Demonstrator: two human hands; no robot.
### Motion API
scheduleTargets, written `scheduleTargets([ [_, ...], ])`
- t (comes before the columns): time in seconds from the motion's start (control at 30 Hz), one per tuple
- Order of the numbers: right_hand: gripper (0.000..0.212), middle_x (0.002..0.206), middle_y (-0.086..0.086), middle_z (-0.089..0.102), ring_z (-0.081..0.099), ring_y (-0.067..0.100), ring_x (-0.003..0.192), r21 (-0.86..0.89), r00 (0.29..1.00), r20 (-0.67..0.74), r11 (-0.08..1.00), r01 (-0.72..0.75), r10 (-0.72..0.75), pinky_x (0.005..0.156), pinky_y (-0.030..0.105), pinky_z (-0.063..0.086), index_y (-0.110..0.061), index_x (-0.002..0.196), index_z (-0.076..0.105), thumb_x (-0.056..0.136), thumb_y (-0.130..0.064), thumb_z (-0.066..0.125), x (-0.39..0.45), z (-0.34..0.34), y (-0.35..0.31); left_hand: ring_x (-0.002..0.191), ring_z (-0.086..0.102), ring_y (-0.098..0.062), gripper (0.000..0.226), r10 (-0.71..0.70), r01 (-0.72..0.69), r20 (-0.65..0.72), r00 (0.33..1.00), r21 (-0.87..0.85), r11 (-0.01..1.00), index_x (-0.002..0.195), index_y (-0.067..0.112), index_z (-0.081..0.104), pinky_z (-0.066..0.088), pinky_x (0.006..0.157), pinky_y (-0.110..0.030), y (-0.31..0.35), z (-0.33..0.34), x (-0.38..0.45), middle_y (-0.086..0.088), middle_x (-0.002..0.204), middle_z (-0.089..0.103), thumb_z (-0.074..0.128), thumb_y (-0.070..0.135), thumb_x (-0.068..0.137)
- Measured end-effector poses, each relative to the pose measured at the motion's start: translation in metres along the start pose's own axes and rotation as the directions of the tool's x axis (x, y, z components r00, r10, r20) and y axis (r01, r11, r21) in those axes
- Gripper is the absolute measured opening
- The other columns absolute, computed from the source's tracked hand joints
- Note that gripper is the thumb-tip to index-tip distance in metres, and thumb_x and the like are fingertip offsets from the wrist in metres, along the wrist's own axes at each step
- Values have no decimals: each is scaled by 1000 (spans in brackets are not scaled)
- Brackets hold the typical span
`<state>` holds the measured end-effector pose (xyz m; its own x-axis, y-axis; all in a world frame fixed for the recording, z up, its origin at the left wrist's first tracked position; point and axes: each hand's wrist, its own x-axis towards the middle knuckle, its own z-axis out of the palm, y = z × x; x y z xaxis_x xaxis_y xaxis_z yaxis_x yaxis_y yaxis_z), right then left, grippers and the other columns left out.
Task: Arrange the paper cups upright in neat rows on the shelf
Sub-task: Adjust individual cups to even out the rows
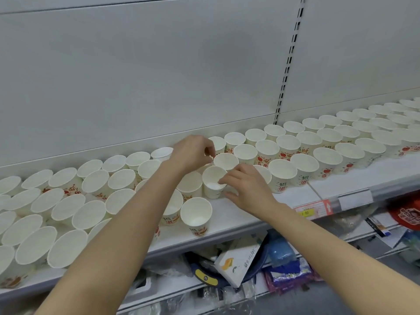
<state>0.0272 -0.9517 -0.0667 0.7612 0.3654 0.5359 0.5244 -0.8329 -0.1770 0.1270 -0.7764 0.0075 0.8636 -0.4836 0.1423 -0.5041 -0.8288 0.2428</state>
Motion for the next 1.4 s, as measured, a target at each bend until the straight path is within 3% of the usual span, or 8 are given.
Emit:
scheduleTargets([
  [0.2,9,72,-7,66,52,23,77,22,1000,10,1000,14,-14,69,27,25,-18,73,72,69,-18,80,2,-6,3,89,59,-11,23,26,-27,69,997,6,1000,96,33,73,47,72,-26,3,6,11,16,90,63,72,20,78],
  [0.4,12,74,-9,68,55,22,76,88,997,75,996,-31,25,69,38,41,-23,77,73,68,-22,81,-9,-30,17,91,49,-9,26,93,-107,182,979,72,992,97,34,72,48,75,-31,14,25,14,18,85,55,80,43,74],
  [0.57,11,75,-8,69,55,20,76,66,996,75,996,-53,48,73,33,34,-22,75,74,68,-20,81,-4,-27,17,87,62,-15,13,82,-98,146,986,102,990,83,30,74,47,61,-28,16,33,14,11,80,70,73,42,79],
  [0.77,23,88,-6,71,56,20,92,91,986,140,991,-98,85,84,35,37,-23,89,75,68,-28,82,-1,-27,19,89,55,-11,25,87,-96,100,991,85,992,96,31,73,42,65,-28,15,30,9,16,88,64,74,49,79],
  [0.93,30,98,-6,70,52,23,99,51,972,223,995,-82,69,88,39,38,-23,100,73,72,-12,75,0,-43,36,102,53,-14,23,72,-86,100,992,141,986,104,31,73,38,70,-27,17,22,7,12,86,55,75,36,81],
  [1.1,12,92,-8,70,53,24,96,-40,961,276,999,13,-2,81,38,36,-25,87,74,77,-19,72,7,-39,39,97,55,-13,23,62,-71,82,995,107,992,104,30,74,39,70,-27,27,21,3,12,88,57,75,33,81],
  [1.3,7,84,-9,67,51,20,91,13,978,208,1000,15,-17,76,34,31,-25,85,74,79,-25,72,13,-39,38,81,62,-1,9,41,-48,-48,998,-163,985,91,32,76,51,78,-29,20,12,-20,14,94,71,75,31,82],
  [1.4,6,78,-7,66,52,21,85,33,985,167,999,36,-41,73,36,32,-25,81,73,76,-25,75,12,-35,37,82,62,-4,9,-21,12,-76,997,-117,993,91,33,75,51,76,-31,9,16,-27,16,92,70,75,34,82],
])
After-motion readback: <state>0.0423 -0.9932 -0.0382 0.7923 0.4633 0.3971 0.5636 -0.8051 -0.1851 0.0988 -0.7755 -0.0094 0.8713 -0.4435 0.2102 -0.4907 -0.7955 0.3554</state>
